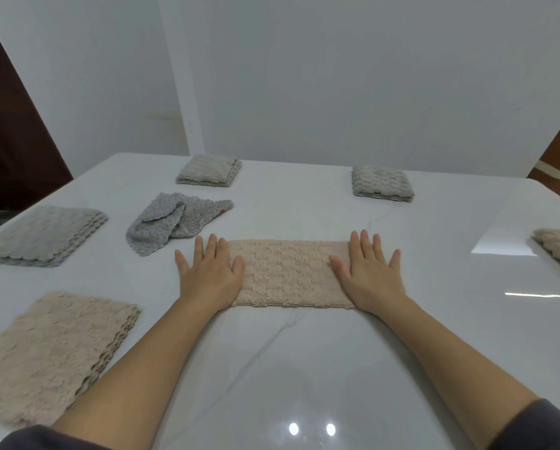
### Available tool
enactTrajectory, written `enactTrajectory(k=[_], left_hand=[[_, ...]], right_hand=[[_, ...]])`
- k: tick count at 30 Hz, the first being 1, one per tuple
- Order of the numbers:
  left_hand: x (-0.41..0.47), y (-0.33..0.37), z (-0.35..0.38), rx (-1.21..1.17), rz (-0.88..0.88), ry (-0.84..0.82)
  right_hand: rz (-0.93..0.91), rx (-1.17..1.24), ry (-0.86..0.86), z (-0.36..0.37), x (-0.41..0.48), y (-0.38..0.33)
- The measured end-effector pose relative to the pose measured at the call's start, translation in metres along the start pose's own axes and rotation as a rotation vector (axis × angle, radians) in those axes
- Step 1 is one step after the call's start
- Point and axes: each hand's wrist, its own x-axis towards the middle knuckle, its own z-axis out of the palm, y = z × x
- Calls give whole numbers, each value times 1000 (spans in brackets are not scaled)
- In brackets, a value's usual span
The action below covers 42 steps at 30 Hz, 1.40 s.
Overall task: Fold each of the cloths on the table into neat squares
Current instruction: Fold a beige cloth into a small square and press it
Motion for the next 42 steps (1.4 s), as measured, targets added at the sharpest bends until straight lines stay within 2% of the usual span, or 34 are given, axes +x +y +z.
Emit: enactTrajectory(k=[7,9,12,15,17,23,34,42], left_hand=[[-4,-14,-9,82,-26,-36],[-6,-14,-18,81,-45,19],[-8,17,-30,-9,161,125],[-12,66,-21,-29,432,40],[-8,80,-6,-29,468,-8],[-5,77,7,27,450,-43],[-6,40,3,-15,178,-28],[-6,-9,-8,70,73,-104]], right_hand=[[54,-56,-136,-13,-4,29],[47,-73,-101,-22,-3,28],[-120,-58,-9,-33,-1,-2],[-329,-26,-42,-22,-1,-43],[-381,-33,-88,-7,3,-51],[-361,-96,-110,6,7,-44],[-17,-18,-65,-2,-2,1],[78,-33,-115,-9,-16,23]])
